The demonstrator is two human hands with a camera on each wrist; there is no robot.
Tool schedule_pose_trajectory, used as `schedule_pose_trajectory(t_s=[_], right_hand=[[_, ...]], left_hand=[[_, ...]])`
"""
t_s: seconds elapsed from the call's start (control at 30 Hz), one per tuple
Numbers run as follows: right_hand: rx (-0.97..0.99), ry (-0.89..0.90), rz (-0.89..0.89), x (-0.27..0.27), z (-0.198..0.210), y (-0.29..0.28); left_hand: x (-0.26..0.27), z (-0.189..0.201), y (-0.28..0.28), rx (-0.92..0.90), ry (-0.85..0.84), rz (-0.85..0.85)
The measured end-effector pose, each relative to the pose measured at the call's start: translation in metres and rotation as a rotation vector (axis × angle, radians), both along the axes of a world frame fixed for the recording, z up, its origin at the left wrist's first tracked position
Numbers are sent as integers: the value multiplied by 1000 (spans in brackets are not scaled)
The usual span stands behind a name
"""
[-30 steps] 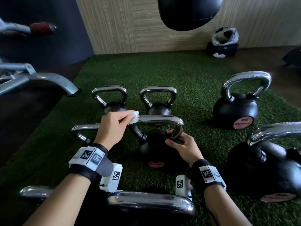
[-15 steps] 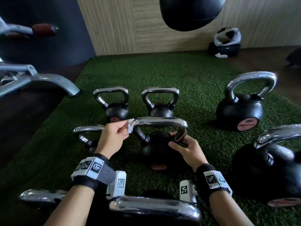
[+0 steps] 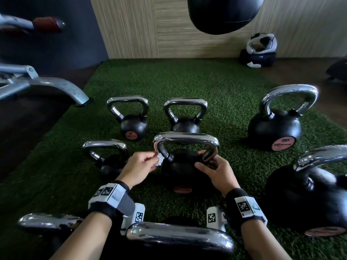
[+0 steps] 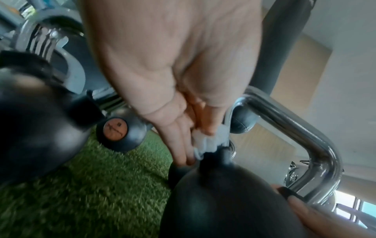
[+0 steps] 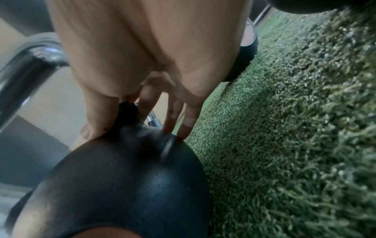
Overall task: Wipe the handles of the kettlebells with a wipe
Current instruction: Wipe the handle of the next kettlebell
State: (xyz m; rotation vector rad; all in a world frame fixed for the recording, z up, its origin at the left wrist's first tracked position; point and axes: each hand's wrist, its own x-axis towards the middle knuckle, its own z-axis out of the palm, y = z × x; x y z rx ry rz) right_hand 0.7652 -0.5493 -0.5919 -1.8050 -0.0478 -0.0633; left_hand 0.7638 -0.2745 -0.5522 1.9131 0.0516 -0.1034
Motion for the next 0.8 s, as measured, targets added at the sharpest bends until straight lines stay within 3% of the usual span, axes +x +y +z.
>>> schedule_pose_trajectory(t_s=[0.1, 0.37, 0.6, 0.73, 0.8], right_hand=[[-121, -36, -18, -1, 4, -3], [-399, -62, -44, -18, 12, -12], [-543, -307, 16, -40, 19, 3], [-490, -200, 73, -26, 19, 6], [-455, -197, 8, -17, 19, 5]], left_hand=[[1, 5, 5, 95, -31, -67], [26, 11, -7, 481, -255, -6], [64, 25, -55, 490, -303, -6], [74, 38, -71, 526, -262, -60], [77, 37, -64, 412, -148, -124]])
